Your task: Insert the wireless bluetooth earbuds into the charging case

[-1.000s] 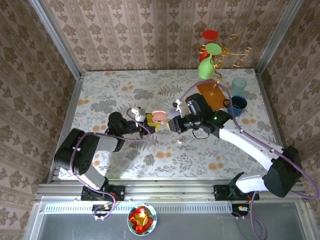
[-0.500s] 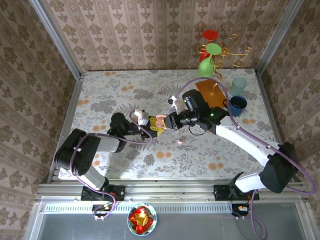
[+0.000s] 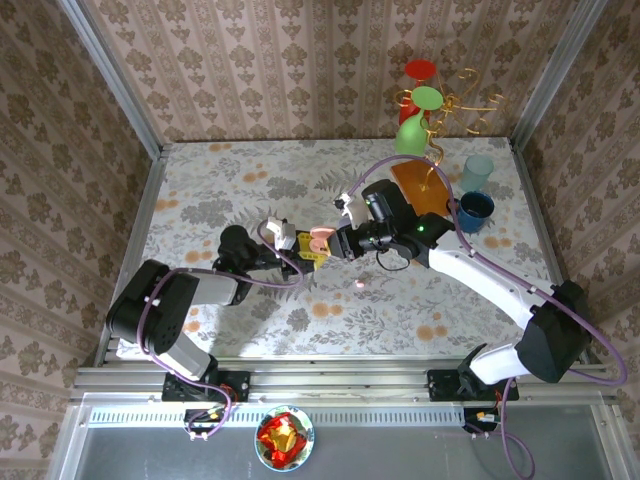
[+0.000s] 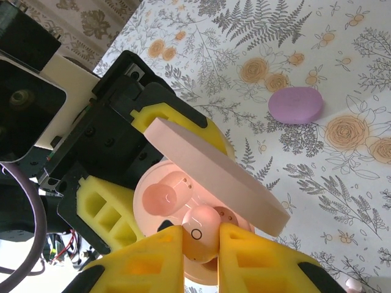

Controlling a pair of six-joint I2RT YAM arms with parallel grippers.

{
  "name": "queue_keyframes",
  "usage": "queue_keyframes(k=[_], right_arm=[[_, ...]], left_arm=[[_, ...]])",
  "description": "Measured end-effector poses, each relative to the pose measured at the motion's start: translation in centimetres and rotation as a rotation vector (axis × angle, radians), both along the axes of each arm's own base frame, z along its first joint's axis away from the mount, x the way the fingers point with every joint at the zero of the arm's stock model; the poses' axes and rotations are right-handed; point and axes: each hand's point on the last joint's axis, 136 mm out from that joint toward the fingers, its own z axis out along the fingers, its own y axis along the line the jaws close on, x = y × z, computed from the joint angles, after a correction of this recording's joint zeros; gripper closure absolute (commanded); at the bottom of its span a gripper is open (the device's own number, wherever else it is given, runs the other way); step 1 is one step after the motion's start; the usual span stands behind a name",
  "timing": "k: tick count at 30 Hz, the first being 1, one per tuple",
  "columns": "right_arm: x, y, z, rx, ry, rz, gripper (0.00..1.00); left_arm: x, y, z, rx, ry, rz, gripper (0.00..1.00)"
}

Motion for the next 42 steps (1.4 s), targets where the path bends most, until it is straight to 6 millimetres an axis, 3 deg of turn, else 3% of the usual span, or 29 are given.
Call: queue_keyframes(k=[15, 25, 33, 37, 42], right_arm=[[0.0, -0.2, 0.2, 0.006, -0.003, -0.005, 0.75], [0.5, -0.4, -0.1, 0.005, 0.004, -0.014, 0.46], [-0.4, -3.5, 1.9, 0.049, -0.065, -0.099, 0.43], [-0.2, -6.1, -0.2, 0.044, -0.028, -0.232, 0.44], [-0.7, -8.9, -6.3, 0.018, 0.153, -0.405, 0.45]], left_arm=[[0.1, 0.3, 0.5, -0.007, -0.013, 0.010, 0.81], [0.2, 0.5, 0.3, -0.003, -0.004, 0.026, 0.80], [2.3, 2.1, 0.4, -0.008, -0.010, 0.116, 0.80], [2.9, 2.5, 0.3, -0.007, -0.004, 0.148, 0.80], [3.4, 2.9, 0.3, -0.009, -0.004, 0.174, 0.80]])
